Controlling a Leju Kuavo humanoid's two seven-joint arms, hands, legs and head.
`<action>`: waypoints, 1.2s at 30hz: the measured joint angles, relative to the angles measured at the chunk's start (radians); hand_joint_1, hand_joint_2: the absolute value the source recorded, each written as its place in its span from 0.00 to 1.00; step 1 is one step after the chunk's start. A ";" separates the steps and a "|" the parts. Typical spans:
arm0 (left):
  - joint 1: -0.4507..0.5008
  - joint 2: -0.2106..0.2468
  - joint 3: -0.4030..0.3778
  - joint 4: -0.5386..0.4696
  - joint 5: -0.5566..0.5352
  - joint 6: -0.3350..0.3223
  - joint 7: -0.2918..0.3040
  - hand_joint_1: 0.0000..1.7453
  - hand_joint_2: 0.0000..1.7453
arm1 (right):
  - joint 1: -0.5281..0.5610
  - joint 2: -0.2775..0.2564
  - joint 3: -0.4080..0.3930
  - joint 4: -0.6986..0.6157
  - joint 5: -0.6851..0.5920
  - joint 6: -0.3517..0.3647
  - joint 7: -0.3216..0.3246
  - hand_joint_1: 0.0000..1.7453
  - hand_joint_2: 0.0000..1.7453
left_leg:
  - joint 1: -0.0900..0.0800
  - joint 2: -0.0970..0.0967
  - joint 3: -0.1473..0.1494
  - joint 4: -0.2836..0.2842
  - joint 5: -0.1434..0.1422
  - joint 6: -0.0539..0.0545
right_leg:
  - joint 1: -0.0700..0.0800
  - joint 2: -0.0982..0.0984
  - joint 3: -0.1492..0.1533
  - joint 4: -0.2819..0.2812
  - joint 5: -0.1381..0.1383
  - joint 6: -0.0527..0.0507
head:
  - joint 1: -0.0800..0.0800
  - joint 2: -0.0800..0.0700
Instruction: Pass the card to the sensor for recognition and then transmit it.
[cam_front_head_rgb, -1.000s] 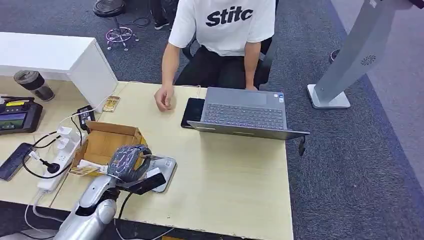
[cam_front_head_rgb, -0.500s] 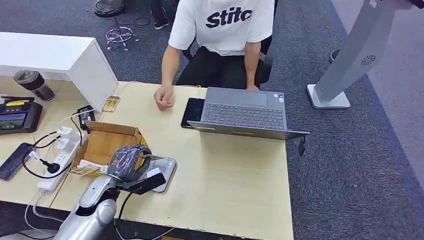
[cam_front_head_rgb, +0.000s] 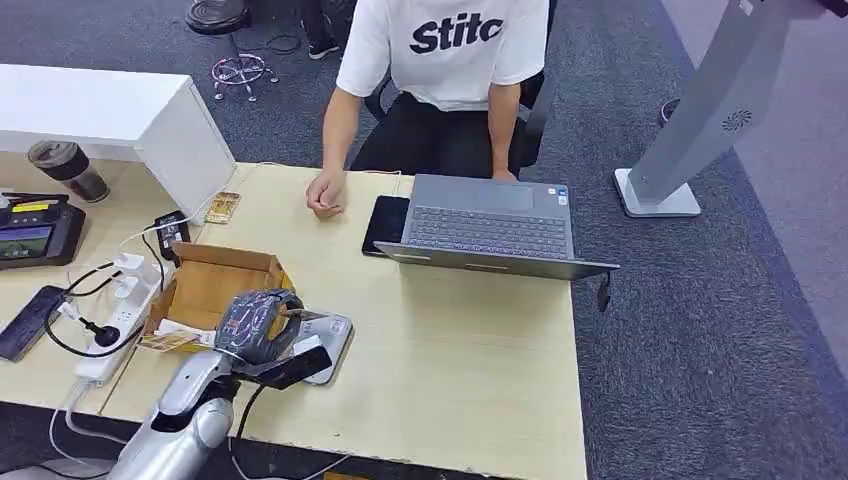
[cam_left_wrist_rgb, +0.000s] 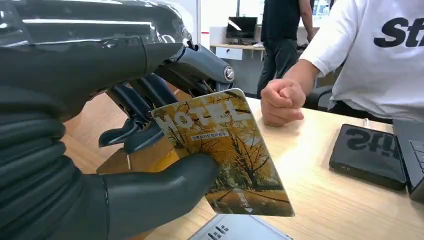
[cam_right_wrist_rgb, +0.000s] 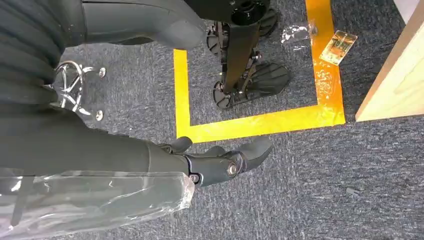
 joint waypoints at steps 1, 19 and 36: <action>0.000 0.000 0.000 0.000 0.000 0.000 0.000 1.00 1.00 | 0.000 0.000 0.000 0.000 0.000 0.000 0.000 0.00 1.00 | 0.000 0.000 0.000 0.000 0.000 0.000 | 0.000 0.000 0.000 0.000 0.000 0.000 | 0.000 0.000; -0.040 0.022 -0.024 0.003 -0.007 0.034 -0.035 1.00 1.00 | -0.006 0.000 0.024 0.001 0.016 0.000 0.009 0.00 1.00 | 0.000 0.000 -0.001 0.000 0.000 0.000 | 0.000 0.000 -0.001 0.000 0.000 0.000 | 0.000 0.000; -0.071 0.077 -0.014 -0.058 0.038 0.025 -0.042 1.00 1.00 | -0.005 0.000 0.025 0.002 0.010 0.000 0.003 0.00 1.00 | 0.000 0.000 -0.001 0.000 0.000 0.000 | 0.000 0.000 -0.001 0.000 0.000 0.000 | 0.000 0.000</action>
